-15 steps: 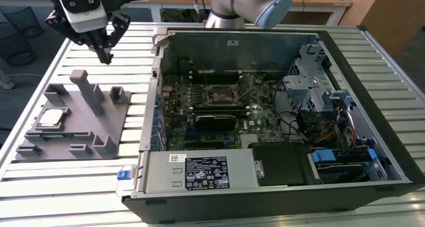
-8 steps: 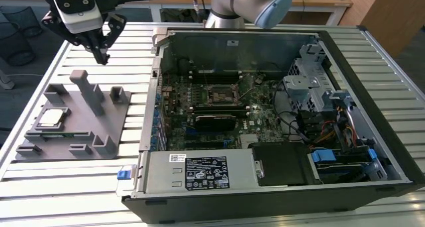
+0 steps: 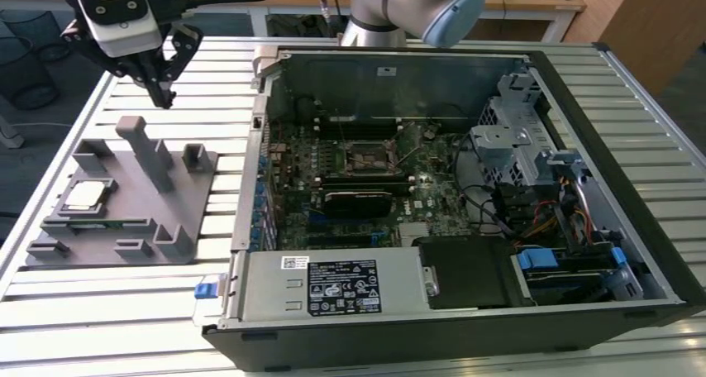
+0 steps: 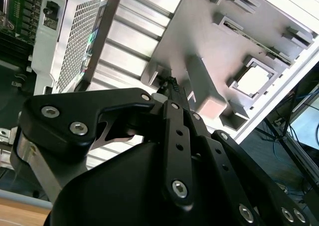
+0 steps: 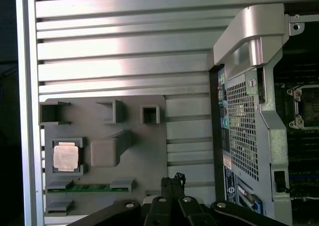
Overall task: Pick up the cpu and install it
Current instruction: 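Reach for the cpu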
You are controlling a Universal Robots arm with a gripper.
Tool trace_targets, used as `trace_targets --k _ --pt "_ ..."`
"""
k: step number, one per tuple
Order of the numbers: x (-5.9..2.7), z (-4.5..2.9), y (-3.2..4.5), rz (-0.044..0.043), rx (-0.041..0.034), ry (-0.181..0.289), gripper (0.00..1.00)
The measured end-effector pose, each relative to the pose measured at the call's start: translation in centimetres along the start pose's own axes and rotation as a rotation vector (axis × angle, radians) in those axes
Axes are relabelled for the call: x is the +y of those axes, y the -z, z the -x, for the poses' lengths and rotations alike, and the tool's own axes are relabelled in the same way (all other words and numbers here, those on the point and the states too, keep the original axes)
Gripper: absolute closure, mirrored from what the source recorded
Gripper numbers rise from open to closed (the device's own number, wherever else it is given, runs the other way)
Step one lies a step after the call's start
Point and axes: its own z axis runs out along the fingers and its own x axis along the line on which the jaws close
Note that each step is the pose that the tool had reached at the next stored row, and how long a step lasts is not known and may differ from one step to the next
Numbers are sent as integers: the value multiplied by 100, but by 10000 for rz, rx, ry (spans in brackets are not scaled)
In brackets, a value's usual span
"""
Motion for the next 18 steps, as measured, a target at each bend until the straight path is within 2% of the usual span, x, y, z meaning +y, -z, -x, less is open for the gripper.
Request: trace_targets --k 18 --pt "-15 -184 -34 -2 28 -1 89"
